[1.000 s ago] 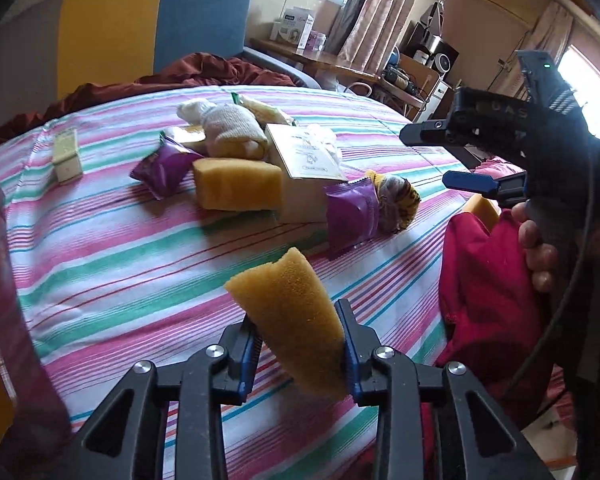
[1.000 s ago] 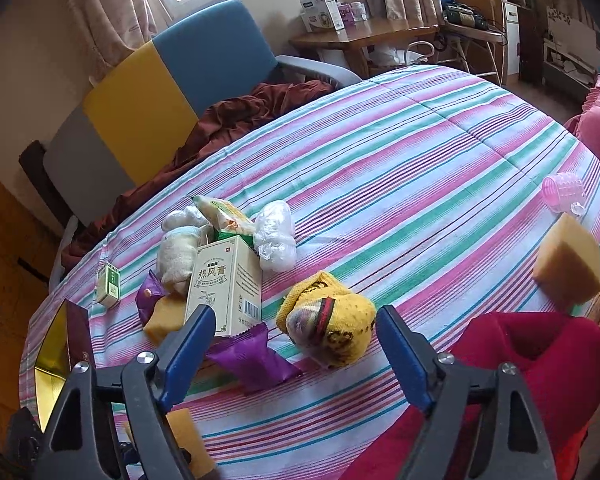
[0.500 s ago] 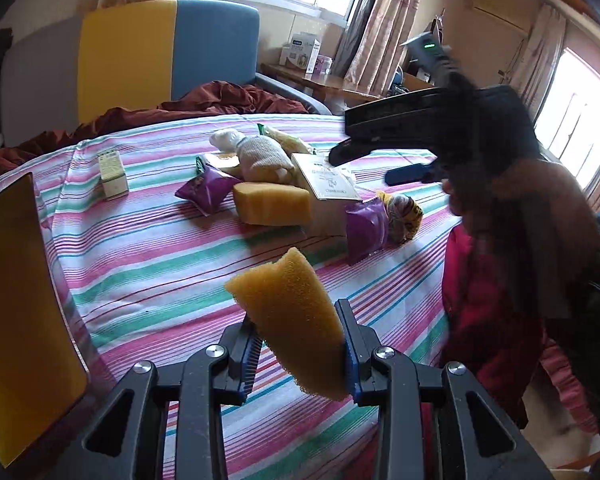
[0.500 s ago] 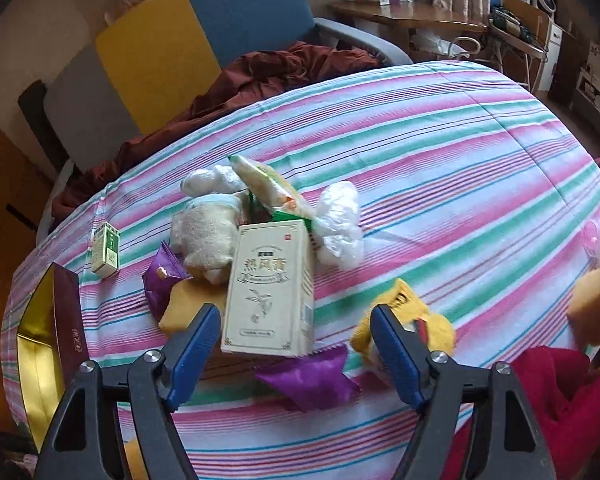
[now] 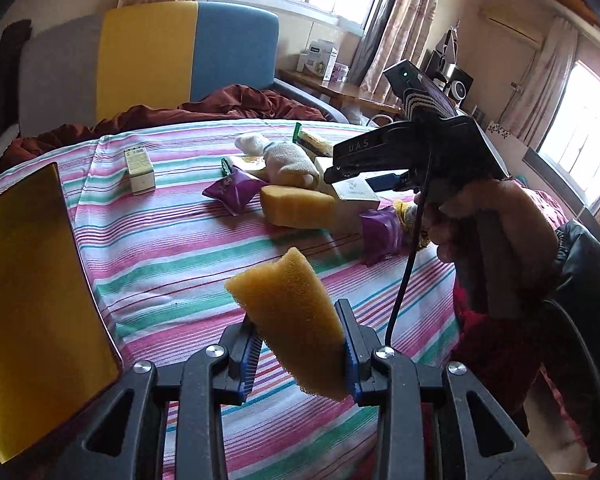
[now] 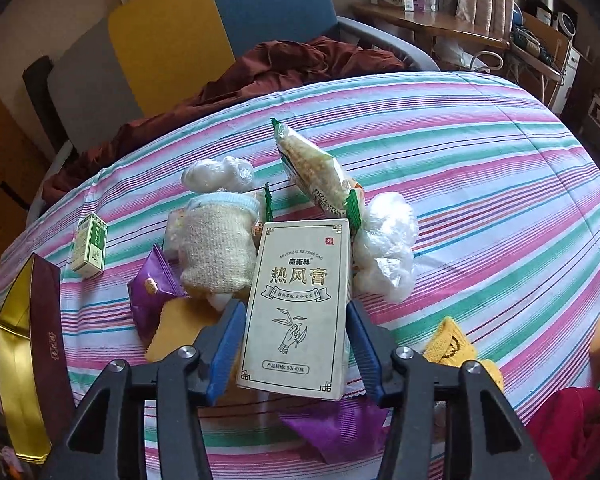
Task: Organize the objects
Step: 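Carry the sponge into the gold tray and open the left gripper while the right gripper grasps the white box, then lower the white medicine box into the gold tray and open the right gripper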
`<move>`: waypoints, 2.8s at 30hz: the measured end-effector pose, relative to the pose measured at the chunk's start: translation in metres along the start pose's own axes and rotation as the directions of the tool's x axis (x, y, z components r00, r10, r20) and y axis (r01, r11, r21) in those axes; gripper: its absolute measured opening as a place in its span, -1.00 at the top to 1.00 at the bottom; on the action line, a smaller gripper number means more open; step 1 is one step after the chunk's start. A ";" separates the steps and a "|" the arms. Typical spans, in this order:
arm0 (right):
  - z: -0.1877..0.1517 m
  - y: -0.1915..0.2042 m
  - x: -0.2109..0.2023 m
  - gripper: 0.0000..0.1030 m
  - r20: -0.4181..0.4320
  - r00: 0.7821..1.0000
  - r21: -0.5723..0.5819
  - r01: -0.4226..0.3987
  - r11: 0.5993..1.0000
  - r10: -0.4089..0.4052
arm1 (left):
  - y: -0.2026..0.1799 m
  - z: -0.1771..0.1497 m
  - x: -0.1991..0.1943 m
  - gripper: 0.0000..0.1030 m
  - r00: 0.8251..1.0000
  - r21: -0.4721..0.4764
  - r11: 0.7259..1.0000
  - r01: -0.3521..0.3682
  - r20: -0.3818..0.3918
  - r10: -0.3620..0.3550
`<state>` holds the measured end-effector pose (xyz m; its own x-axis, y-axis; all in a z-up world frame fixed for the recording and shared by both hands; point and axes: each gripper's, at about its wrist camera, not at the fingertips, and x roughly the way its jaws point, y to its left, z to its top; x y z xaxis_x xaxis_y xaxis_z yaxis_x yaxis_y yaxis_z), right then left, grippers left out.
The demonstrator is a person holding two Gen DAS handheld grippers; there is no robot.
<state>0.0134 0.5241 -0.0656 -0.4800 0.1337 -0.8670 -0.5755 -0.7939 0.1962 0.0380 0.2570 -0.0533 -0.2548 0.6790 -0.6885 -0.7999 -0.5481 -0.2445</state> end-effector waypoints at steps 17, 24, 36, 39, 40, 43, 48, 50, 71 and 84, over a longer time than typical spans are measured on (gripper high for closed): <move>-0.001 0.010 0.015 0.00 -0.028 0.994 -0.081 0.103 0.991 -0.106 | -0.001 -0.001 -0.003 0.32 1.000 0.004 1.000 0.006 0.002 -0.006; -0.002 0.015 0.015 0.00 -0.015 0.991 -0.132 0.131 0.982 -0.134 | 0.017 0.009 -0.029 0.32 0.998 -0.047 0.999 -0.022 0.062 0.025; -0.003 0.018 0.017 0.00 -0.008 0.989 -0.150 0.144 0.978 -0.146 | 0.124 -0.013 -0.100 0.32 0.940 -0.235 0.915 -0.327 0.016 0.340; -0.004 0.021 0.017 0.00 -0.005 0.988 -0.161 0.150 0.975 -0.153 | 0.161 -0.033 -0.118 0.31 0.903 -0.292 0.859 -0.422 -0.052 0.426; -0.004 0.021 0.017 0.00 -0.003 0.988 -0.165 0.152 0.974 -0.155 | 0.171 -0.039 -0.122 0.31 0.894 -0.311 0.842 -0.440 -0.068 0.442; -0.004 0.022 0.017 0.00 -0.001 0.987 -0.173 0.157 0.972 -0.159 | 0.197 -0.056 -0.134 0.31 0.865 -0.352 0.795 -0.495 -0.115 0.488; -0.005 0.022 0.017 0.00 0.000 0.987 -0.175 0.160 0.971 -0.163 | 0.210 -0.073 -0.140 0.29 0.835 -0.347 0.762 -0.547 -0.150 0.530; -0.006 0.022 0.017 0.00 0.001 0.986 -0.176 0.162 0.971 -0.164 | 0.211 -0.076 -0.142 0.27 0.829 -0.339 0.759 -0.556 -0.155 0.538; -0.010 0.025 0.013 0.00 0.018 0.983 -0.181 0.183 0.966 -0.183 | 0.213 -0.086 -0.175 -0.13 0.758 -0.396 0.673 -0.625 -0.102 0.645; -0.019 0.030 -0.033 0.00 0.136 0.979 -0.134 0.167 0.977 -0.149 | 0.196 -0.080 -0.183 -0.36 0.771 -0.423 0.694 -0.583 -0.018 0.637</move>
<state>0.0247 0.4848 -0.0403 -0.4742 0.3297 -0.8163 -0.5534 -0.8328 -0.0149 -0.0286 -0.0145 -0.0300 -0.6959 0.1658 -0.6987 -0.1767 -0.9826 -0.0572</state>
